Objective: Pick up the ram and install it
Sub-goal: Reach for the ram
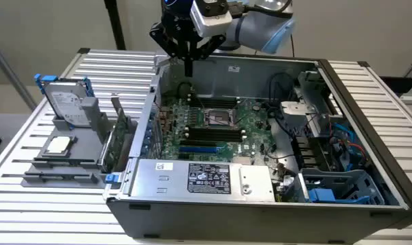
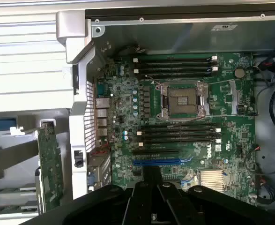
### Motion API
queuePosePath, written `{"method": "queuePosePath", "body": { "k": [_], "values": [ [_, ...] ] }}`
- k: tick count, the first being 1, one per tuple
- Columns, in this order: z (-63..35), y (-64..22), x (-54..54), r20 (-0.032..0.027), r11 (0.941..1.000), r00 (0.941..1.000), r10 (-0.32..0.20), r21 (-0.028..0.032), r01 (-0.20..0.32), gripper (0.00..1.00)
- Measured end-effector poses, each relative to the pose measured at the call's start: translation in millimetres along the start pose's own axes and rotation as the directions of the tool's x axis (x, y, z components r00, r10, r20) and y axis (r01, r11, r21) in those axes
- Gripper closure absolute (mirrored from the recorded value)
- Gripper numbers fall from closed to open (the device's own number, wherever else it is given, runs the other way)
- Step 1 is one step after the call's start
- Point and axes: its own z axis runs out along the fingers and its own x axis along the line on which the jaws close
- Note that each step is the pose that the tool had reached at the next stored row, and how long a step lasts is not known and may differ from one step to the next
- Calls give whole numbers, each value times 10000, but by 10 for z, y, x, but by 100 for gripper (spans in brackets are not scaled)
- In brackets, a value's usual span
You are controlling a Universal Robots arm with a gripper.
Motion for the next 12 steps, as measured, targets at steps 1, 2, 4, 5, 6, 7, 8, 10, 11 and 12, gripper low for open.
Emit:
{"method": "queuePosePath", "body": {
  "k": [1, 2, 4, 5, 6, 7, 8, 10, 11, 12],
  "values": [
    [0, 0, 0, 1, 10000, 10000, 0, 0, 0, 100],
    [0, 0, 0, 0, 10000, 10000, 0, 0, 0, 100],
    [0, 0, 0, 1, 10000, 10000, 0, -1, 0, 100],
    [0, 0, 0, 0, 10000, 10000, 0, 0, 0, 100],
    [0, 0, 0, 0, 10000, 10000, 0, -1, 0, 100],
    [0, 0, 0, 0, 10000, 10000, 0, 0, 0, 100],
    [0, 0, 0, 0, 10000, 10000, 0, 0, 0, 100],
    [0, 0, 0, 0, 10000, 10000, 0, 0, 0, 100],
    [0, 0, 0, 0, 10000, 10000, 0, 0, 0, 100],
    [0, 0, 0, 0, 10000, 10000, 0, -1, 0, 100]
  ]
}}
